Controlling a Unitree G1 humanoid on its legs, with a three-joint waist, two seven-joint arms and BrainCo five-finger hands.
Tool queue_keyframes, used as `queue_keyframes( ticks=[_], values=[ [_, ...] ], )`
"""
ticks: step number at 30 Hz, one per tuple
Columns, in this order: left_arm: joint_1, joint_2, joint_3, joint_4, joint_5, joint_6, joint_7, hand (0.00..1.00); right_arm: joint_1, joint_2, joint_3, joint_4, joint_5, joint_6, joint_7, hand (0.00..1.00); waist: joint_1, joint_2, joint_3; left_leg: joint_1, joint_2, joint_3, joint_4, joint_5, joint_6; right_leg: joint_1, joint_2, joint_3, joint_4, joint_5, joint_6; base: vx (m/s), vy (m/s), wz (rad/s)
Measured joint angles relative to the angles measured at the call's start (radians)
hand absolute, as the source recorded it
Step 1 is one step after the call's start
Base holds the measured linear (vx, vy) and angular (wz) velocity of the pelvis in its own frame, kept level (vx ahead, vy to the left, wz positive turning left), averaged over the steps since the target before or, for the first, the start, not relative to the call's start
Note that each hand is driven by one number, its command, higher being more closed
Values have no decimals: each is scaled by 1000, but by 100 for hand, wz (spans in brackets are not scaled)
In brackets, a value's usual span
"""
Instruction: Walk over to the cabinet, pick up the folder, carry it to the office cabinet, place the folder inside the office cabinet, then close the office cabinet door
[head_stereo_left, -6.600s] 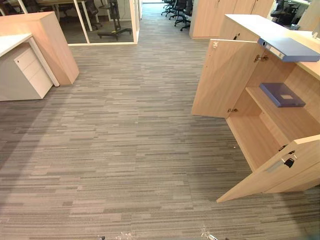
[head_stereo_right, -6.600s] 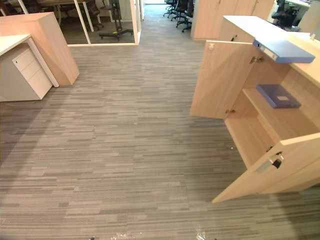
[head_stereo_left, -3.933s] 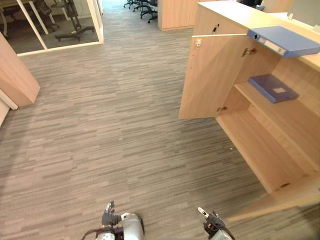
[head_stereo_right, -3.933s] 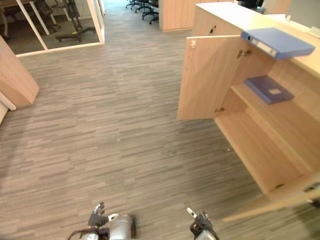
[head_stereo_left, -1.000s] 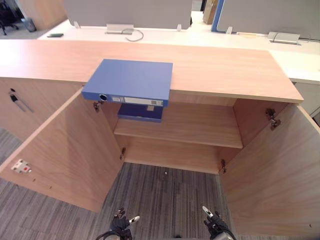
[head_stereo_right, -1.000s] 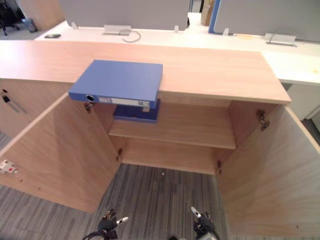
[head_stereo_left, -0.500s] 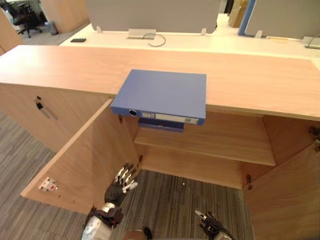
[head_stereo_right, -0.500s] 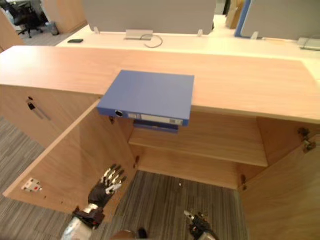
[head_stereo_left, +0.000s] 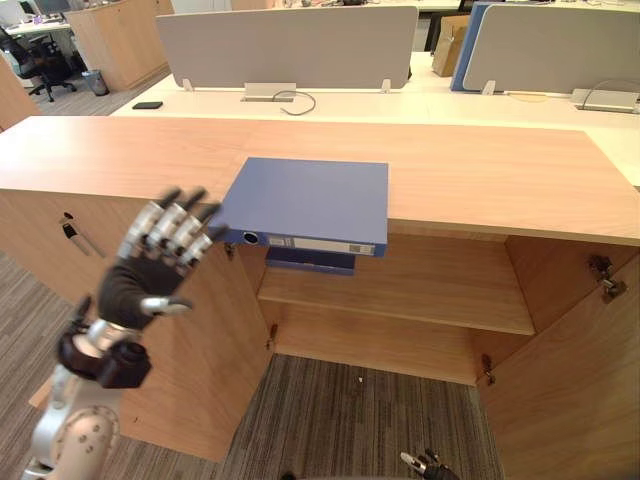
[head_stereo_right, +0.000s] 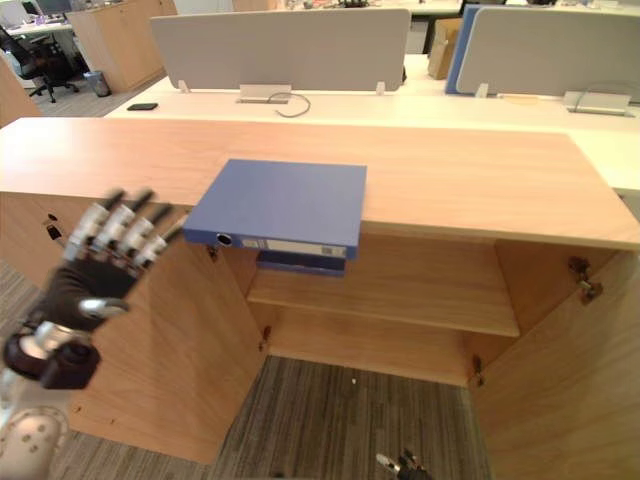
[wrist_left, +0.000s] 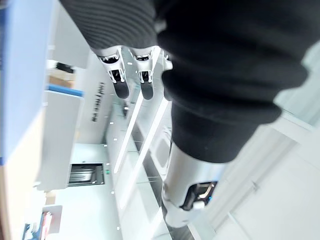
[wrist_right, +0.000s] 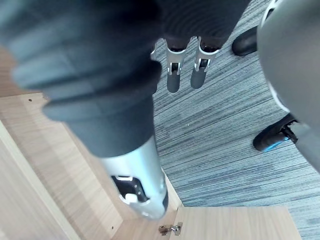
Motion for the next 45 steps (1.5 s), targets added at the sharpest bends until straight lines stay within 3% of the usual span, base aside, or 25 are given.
queue_keyframes(
  ticks=[4, 5, 7, 10, 11, 15, 17, 21, 23, 33, 41, 45],
  values=[
    [-26, 28, 78, -78, 55, -76, 17, 0, 11, -2, -14, 16, 1, -2, 12, 0, 4, -1, -2, -2, -2, -1, -2, 8, -1, -1, 0, 20, -4, -10, -14, -86, -8, -1],
    [-27, 28, 98, -94, 128, -107, 58, 0, 17, -2, -15, 16, 2, -2, 16, 0, 6, -1, -7, -7, -5, -3, -6, 12, -2, -3, -1, 22, -8, -17, -16, -90, -27, 5],
    [-27, 26, 113, -100, 204, -125, 102, 0, 21, -1, -19, 17, 2, -2, 19, 0, 6, -5, -14, -19, -12, -11, -6, 19, -5, -9, -4, 27, -9, -33, -19, -83, -31, 10],
    [-27, -52, 96, -148, 548, -136, 259, 0, 23, 2, -72, 20, 2, -1, 19, 0, 7, -9, -16, -24, -6, -16, -7, 34, -9, -13, 3, 33, -8, -40, -13, -89, -44, 5],
    [-36, -122, 42, -178, 780, -138, 339, 0, 25, 8, -90, 19, 0, 0, 18, 0, 6, -12, -21, -24, 0, -17, -7, 39, -12, -14, 9, 33, -8, -40, -13, -73, -39, 0],
    [-127, -221, -212, -173, 1185, -143, 452, 0, 29, 17, -76, 18, -20, 9, 17, 0, -10, -21, -26, -35, 8, -19, -7, 51, -15, -26, 16, 35, -7, -40, -12, -64, -13, 0],
    [-246, -219, -336, -101, 1382, -174, 498, 0, 28, 17, -69, 15, -19, 11, 13, 0, -23, -24, -28, -36, 10, -8, -7, 52, -14, -34, 17, 49, -6, -36, -7, -42, 16, -13],
    [-405, -187, -443, 69, 1608, -197, 582, 0, 18, 12, 3, -5, -19, 13, -4, 0, -52, -23, -31, -40, 16, 20, -6, 53, -13, -56, 19, 83, -8, -22, 1, -31, 35, -28],
    [-490, -132, -489, 228, 1721, -198, 643, 0, 7, 16, 11, -11, -19, 13, -22, 0, -67, -30, -26, -35, 22, 34, -7, 53, -13, -56, 27, 95, -21, -13, -6, -21, 1, -21],
    [-581, -25, -509, 509, 1989, -133, 772, 0, 17, 18, 35, -33, -19, 13, -52, 0, -96, -39, -22, -33, 33, 49, -3, 49, -20, -50, 39, 108, -58, 8, -17, -11, 0, -5],
    [-621, 1, -504, 583, 2026, -76, 791, 0, 21, 22, 32, -39, -18, 13, -52, 0, -117, -49, -24, -29, 36, 70, -3, 44, -25, -50, 40, 131, -83, 30, -16, -34, 19, -11],
    [-621, 6, -495, 612, 2029, -73, 802, 0, 22, 25, 30, -40, -19, 13, -53, 0, -117, -54, -29, -27, 36, 84, -3, 42, -27, -50, 40, 145, -96, 40, -16, -27, 19, -12]
  ],
)
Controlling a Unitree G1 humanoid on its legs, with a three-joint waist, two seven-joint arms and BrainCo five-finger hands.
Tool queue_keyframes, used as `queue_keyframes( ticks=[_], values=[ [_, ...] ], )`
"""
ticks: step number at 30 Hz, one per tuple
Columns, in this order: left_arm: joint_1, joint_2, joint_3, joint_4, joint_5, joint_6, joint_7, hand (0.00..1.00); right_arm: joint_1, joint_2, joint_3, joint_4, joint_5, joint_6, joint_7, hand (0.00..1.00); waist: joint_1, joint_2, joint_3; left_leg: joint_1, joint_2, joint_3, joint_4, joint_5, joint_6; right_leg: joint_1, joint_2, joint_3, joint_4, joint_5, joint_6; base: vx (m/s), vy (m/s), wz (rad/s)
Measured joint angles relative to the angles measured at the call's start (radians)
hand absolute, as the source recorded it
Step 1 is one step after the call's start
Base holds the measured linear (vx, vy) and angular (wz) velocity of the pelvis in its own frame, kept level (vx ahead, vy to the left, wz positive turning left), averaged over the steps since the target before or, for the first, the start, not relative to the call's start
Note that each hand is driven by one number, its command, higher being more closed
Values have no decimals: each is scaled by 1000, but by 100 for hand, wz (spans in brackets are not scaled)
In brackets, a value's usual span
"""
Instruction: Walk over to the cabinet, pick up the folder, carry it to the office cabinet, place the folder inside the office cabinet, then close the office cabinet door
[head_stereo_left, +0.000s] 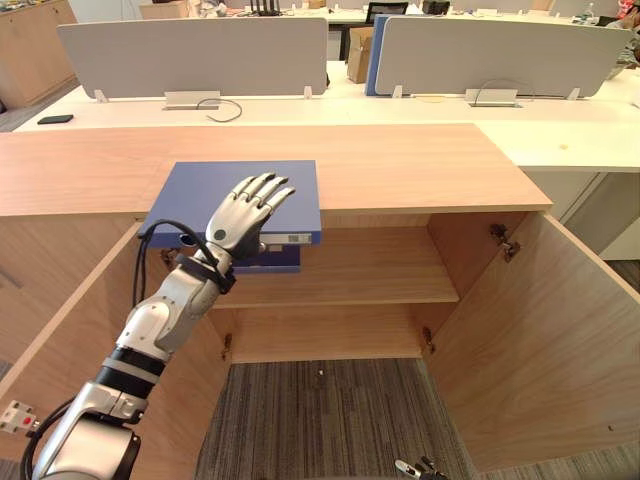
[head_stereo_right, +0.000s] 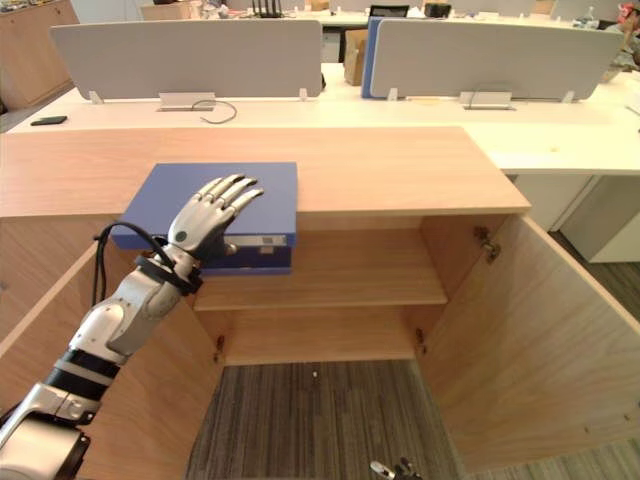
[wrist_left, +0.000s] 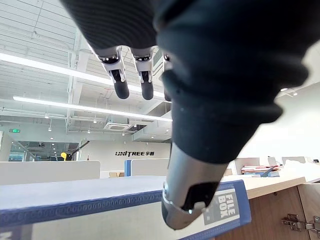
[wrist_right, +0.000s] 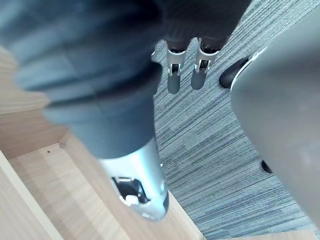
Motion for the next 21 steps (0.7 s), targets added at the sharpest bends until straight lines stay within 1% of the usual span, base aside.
queue_keyframes(
  ticks=[5, 11, 15, 21],
  values=[
    [0, 0, 28, 93, 22, 31, 1, 0, 0, 6, 0, -2, 0, 0, 0, 0, 0, -3, -2, 8, 0, 6, 0, -4, -1, 2, -1, 11, -1, 2, 0, -14, 7, -6],
    [0, -2, 29, 151, 19, 46, 0, 0, -1, 8, 5, -2, 0, 0, 0, 0, -2, -7, -5, 8, 0, 6, 0, -4, -1, 2, -1, 11, -2, 2, 1, 0, 0, 0],
    [0, -35, 50, 205, -5, 63, 0, 0, -1, 8, 6, -2, -1, 1, -7, 0, -3, -7, -5, 8, 0, 6, 0, -4, -1, 2, -1, 11, -2, 3, 2, 0, 0, 0],
    [0, -53, 57, 262, -5, 77, -1, 0, 0, 8, 5, -2, -2, 4, -8, 0, -6, -7, -5, 10, 0, 7, 0, -4, -1, 2, -1, 13, -1, 4, 3, 0, 0, 0]
  ],
)
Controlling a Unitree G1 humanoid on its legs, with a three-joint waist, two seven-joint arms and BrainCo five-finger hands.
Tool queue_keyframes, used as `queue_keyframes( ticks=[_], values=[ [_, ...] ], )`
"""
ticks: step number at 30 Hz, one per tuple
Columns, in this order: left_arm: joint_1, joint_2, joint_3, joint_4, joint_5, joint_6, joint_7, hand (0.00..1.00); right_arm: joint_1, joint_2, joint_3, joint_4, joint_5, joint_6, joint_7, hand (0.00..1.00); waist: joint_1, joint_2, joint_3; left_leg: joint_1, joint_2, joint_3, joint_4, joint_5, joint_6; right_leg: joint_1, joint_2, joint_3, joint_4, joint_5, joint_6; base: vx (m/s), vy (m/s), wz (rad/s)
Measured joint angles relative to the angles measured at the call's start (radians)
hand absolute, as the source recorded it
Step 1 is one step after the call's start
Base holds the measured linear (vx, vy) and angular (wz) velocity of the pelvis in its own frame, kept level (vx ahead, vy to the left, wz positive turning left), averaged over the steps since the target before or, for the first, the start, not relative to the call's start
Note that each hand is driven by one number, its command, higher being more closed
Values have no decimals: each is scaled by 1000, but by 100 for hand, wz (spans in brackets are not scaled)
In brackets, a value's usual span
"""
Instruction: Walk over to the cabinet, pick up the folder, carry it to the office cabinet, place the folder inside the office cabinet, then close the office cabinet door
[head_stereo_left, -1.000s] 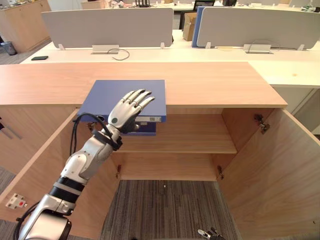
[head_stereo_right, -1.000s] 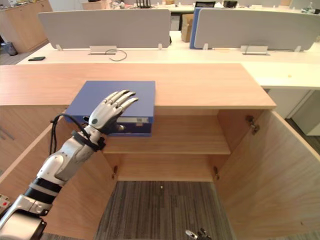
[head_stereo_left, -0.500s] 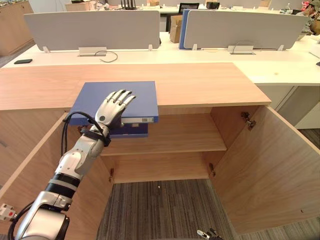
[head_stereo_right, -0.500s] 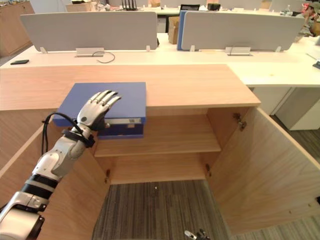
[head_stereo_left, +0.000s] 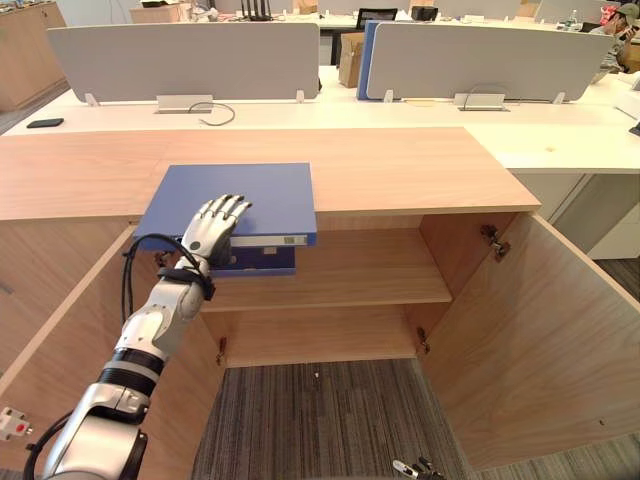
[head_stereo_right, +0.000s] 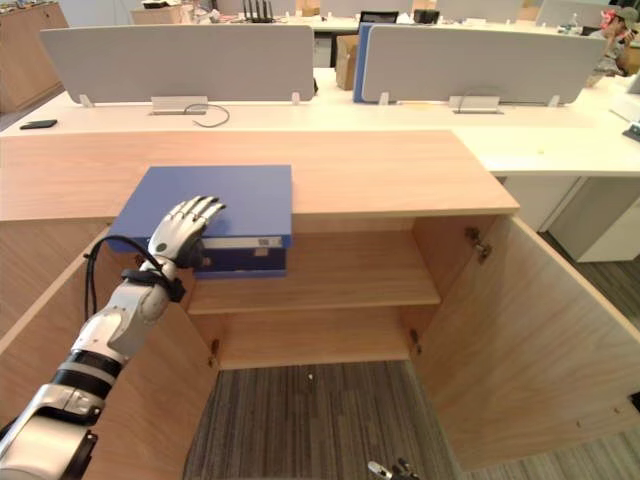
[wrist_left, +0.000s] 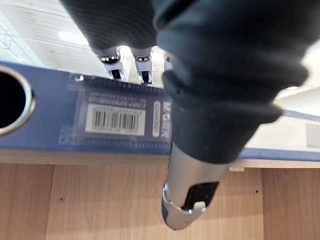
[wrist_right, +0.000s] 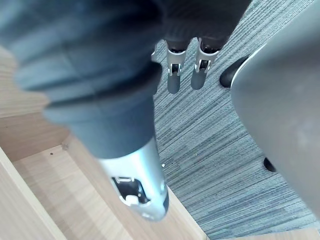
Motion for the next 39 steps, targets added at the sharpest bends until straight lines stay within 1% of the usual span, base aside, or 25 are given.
queue_keyframes(
  ticks=[2, 3, 6, 10, 14, 17, 20, 22, 25, 28, 30, 31, 32, 33, 34, 35, 37, 39],
  values=[
    [-1, -4, 0, 29, 1, 4, 1, 0, 1, 0, 0, 0, -2, 1, 0, 0, -1, 0, 0, 1, 0, 2, 0, 0, 0, 0, 0, 2, 0, 1, 0, 0, 0, 0],
    [-6, -5, 0, 36, 2, 4, 1, 100, 1, 0, 0, 0, -4, 1, 0, 0, -1, 0, 0, 1, 0, 2, 0, 0, 0, 0, 0, 2, 0, 2, 0, -32, 7, -3],
    [-54, -5, 0, 94, 27, 11, 17, 100, 2, -1, 1, 0, -40, 1, 0, 0, -1, -1, -1, 4, 0, 6, 0, 0, 0, 0, 0, 7, 0, 5, -1, -32, 8, -4],
    [-111, 0, 1, 147, 64, 31, 42, 100, 1, -2, 6, 0, -43, 0, 0, 0, -2, -1, -1, 12, 0, 17, 0, -1, -1, -1, 0, 22, -1, 10, 1, -37, 11, -10],
    [-139, 23, -2, 181, 119, 37, 55, 100, -3, -2, 9, 0, -42, -2, 0, 0, -26, -1, -1, 15, 0, 19, 0, -6, -5, -1, -1, 28, -2, 13, 3, -31, 6, -6],
    [-155, 42, -24, 199, 157, 32, 65, 100, -3, -4, 8, 0, -39, -4, 0, 0, -31, -1, -2, 19, 0, 27, 0, -11, -5, -1, -1, 38, -6, 15, 3, -9, 1, -9],
    [-169, 77, -66, 199, 181, 9, 65, 100, -3, -3, 0, 2, -38, -4, 0, 0, -34, -1, -3, 20, 0, 36, 0, -12, -2, -2, -1, 49, -15, 20, 4, 5, -1, -9],
    [-170, 87, -69, 198, 188, 2, 65, 100, -2, -3, -3, 4, -38, -4, 0, 0, -39, -1, -6, 20, 0, 36, 0, -12, -2, -1, -1, 49, -18, 20, 4, 6, -2, -3],
    [-170, 105, -86, 199, 188, 2, 66, 100, -3, -6, -5, 11, -38, -4, -1, 0, -43, 0, -8, 20, 0, 30, 1, -12, -2, -1, -1, 49, -20, 21, 4, 0, 0, 0],
    [-175, 102, -82, 198, 184, 5, 65, 100, -1, -11, -8, 22, -38, -4, -3, 0, -45, 1, -8, 20, 0, 26, 0, -12, -2, -1, -1, 49, -20, 21, 3, 0, 0, 0],
    [-145, 53, -20, 113, 156, 26, 45, 100, 2, -15, -8, 23, -38, -4, -10, 0, -44, 1, -8, 19, -3, 21, 0, -12, -2, -1, -3, 46, -19, 21, 3, -21, 8, 4],
    [-95, 4, 40, 3, 120, 45, 43, 100, 2, -16, -8, 26, -38, -4, -12, 0, -42, 2, -7, 18, -5, 17, -1, -12, -2, -1, -6, 45, -19, 20, 3, -8, 15, 6],
    [-12, -88, 102, -186, 45, 61, 44, 100, 7, -18, -10, 41, -38, -4, -17, 0, -39, 3, -7, 15, -9, 12, -1, -15, -2, -3, -10, 43, -12, 20, 4, 12, 28, 3],
    [70, -183, 119, -377, -9, 62, 46, 100, 10, -18, -17, 47, -38, -4, -23, 0, -34, 2, -7, 14, -12, 12, -2, -17, -2, -5, -13, 45, -7, 18, 6, 0, 0, 0],
    [103, -225, 111, -457, -34, 55, 47, 100, 12, -17, -28, 50, -39, -4, -26, 0, -31, 3, -7, 13, -14, 11, -4, -18, -1, -7, -15, 45, -5, 17, 7, 0, 0, 0],
    [163, -309, 75, -593, -97, 13, 53, 100, 19, -16, -50, 51, -39, -1, -31, 0, -24, 5, -5, 10, -17, 9, -5, -19, -1, -10, -18, 45, 2, 14, 11, 1, 13, 5],
    [189, -355, 34, -665, -135, -18, 55, 100, 20, -17, -49, 57, -39, 0, -31, 0, -18, 7, -7, 11, -17, 7, -5, -19, 0, -13, -18, 46, 10, 11, 11, -17, 9, 4],
    [204, -396, 1, -723, -195, -50, 57, 100, 24, -23, -49, 57, -39, -1, -30, 0, -14, 20, -15, 11, -16, 5, -6, -18, 0, -26, -18, 48, 38, -1, 13, -52, 0, 1]
  ],
)
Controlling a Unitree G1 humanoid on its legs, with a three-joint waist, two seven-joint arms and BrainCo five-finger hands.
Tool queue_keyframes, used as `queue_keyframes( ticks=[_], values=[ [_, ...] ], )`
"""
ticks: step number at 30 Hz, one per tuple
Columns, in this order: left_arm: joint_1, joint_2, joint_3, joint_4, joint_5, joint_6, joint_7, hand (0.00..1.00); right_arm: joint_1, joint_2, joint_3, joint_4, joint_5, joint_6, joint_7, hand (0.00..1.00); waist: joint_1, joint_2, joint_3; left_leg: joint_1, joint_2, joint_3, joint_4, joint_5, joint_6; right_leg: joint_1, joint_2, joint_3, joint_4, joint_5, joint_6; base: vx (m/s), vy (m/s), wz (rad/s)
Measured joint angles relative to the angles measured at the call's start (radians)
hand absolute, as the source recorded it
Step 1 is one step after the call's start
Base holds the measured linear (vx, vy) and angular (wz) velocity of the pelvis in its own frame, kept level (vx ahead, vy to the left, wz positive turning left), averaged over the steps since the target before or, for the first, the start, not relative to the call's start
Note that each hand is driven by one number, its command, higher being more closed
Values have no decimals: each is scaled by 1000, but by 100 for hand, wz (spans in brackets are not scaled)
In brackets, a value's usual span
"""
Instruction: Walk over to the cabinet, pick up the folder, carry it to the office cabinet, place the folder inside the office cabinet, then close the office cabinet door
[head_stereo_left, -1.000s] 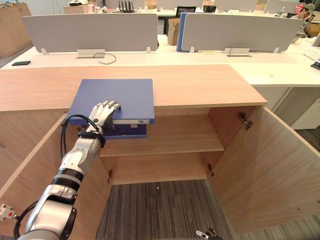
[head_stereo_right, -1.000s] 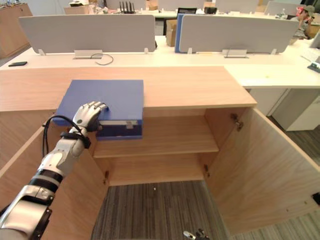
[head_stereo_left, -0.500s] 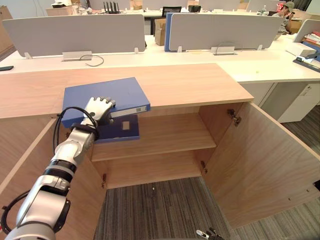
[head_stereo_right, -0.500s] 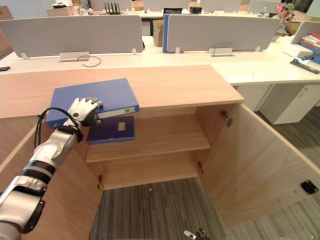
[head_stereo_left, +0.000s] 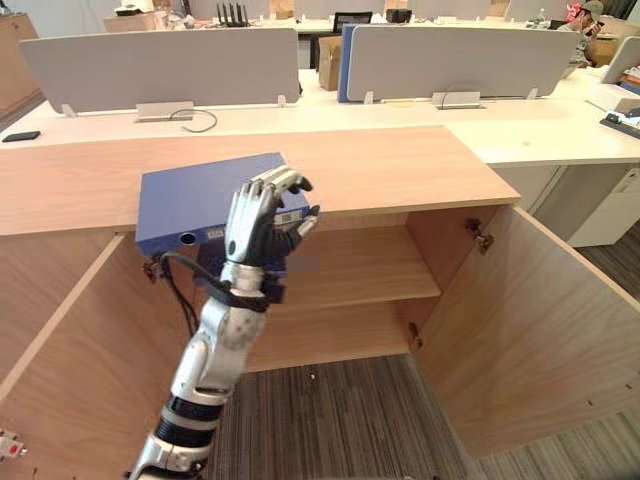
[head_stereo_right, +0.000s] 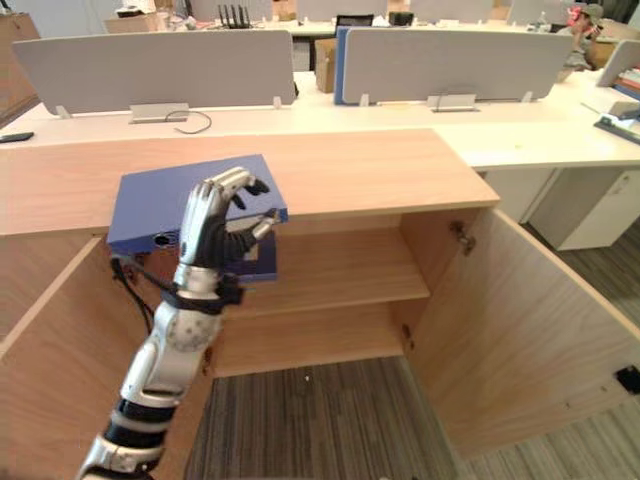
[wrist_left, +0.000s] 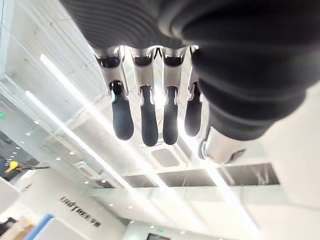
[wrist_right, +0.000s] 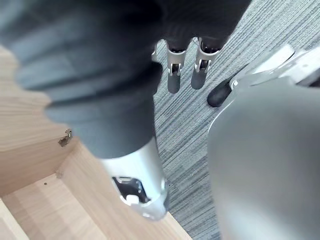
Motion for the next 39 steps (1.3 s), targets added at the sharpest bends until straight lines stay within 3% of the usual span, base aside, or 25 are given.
queue_keyframes(
  ticks=[5, 14, 15, 27, 31, 33, 34, 36, 38, 39],
  values=[
    [19, -10, -24, -29, -41, -56, 0, 100, 14, -22, 8, 2, 0, -1, 0, 0, 15, 26, -24, -9, 1, -3, 0, 6, 6, -16, 0, 1, 20, -7, 3, -47, -3, 2],
    [35, 51, -55, -29, -41, -68, 0, 100, 16, -34, 57, 4, 0, -1, 0, 0, 16, 22, -45, -12, 1, -6, 0, 17, 14, -17, 0, 1, 19, -6, 4, -14, -2, 0],
    [35, 52, -59, -29, -41, -69, 0, 0, 16, -34, 57, 5, 0, -1, 0, 0, 17, 21, -45, -12, 1, -6, 0, 18, 14, -17, 0, 1, 19, -6, 4, 0, 0, 0],
    [41, 75, -64, -56, -40, -83, 9, 0, 15, -36, 56, 23, 0, -1, 0, 0, 19, 14, -43, -30, 15, -8, 0, 31, 11, -41, 13, 1, 31, -6, 4, -5, -2, 0],
    [105, 72, -5, -37, -38, -87, 25, 0, 14, -36, 58, 23, -1, 1, 2, 0, 22, 8, -37, -33, 28, -11, 7, 31, 7, -41, 22, -1, 33, -7, 3, -14, -9, 2],
    [136, 67, 31, -38, -39, -87, 41, 0, 9, -36, 58, 23, -1, 0, 2, 0, 24, 0, -13, -92, 48, -21, 123, -15, 7, -49, 23, -10, 43, -7, 2, -56, -46, 11],
    [151, 63, 54, -44, -41, -86, 53, 0, -7, -35, 57, 23, -1, 0, 2, 0, 34, 0, 32, -158, 84, -39, 289, -75, 7, -41, 34, -22, 53, -11, -3, -103, -58, 14],
    [198, 34, 99, -64, -41, -75, 83, 0, -27, -35, 48, 23, -17, 0, -8, 0, 55, 4, 85, -302, 157, -72, 599, -117, 27, -31, 65, -27, 68, -22, -28, -111, -55, 7],
    [254, -1, 145, -98, -42, -63, 116, 0, -24, -37, 50, 31, -41, 0, -26, 0, 81, 13, 99, -325, 189, -88, 695, -115, 30, -1, 83, -21, 57, -27, -41, -43, -56, -13],
    [275, -18, 175, -123, -43, -59, 133, 0, -24, -38, 50, 37, -40, 1, -34, 0, 92, 7, 95, -324, 175, -118, 682, -111, 34, 4, 79, -18, 43, -25, -46, 2, -38, -11]
  ],
)
